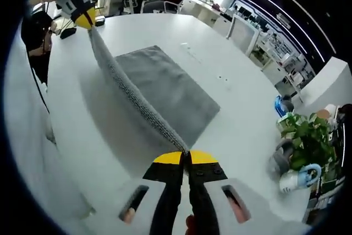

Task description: Fold the towel on the table until its edges align and the towel forms a compact rectangular stack.

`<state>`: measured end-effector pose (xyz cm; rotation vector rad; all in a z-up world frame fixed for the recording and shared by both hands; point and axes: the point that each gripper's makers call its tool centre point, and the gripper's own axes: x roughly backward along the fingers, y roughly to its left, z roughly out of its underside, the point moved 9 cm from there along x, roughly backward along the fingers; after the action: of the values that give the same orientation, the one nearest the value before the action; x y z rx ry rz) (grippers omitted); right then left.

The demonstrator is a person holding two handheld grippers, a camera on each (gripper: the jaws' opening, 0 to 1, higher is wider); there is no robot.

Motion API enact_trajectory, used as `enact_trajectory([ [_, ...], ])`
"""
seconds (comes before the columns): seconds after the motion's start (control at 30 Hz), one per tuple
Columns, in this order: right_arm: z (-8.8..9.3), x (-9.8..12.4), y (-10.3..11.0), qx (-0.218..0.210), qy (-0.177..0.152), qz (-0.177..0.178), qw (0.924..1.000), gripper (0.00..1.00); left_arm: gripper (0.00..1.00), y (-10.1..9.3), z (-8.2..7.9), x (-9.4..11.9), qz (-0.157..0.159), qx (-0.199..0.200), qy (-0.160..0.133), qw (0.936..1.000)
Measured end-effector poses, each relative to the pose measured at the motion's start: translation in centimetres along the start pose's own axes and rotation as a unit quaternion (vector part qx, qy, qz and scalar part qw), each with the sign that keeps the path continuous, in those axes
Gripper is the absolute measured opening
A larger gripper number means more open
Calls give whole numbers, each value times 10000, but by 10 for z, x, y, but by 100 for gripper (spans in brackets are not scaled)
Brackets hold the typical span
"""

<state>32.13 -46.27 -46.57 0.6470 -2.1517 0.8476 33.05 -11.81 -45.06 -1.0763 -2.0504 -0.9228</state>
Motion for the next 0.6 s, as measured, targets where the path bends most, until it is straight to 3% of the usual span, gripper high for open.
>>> enact_trajectory([
  [0.3,-20,-15,-22,251,-49,29,9997,0,3,24,-5,-9,-85,-18,-7,10000],
  [0.6,-32,-52,-42,46,-21,-127,9999,0,3,59,0,-46,0,197,111,9997],
])
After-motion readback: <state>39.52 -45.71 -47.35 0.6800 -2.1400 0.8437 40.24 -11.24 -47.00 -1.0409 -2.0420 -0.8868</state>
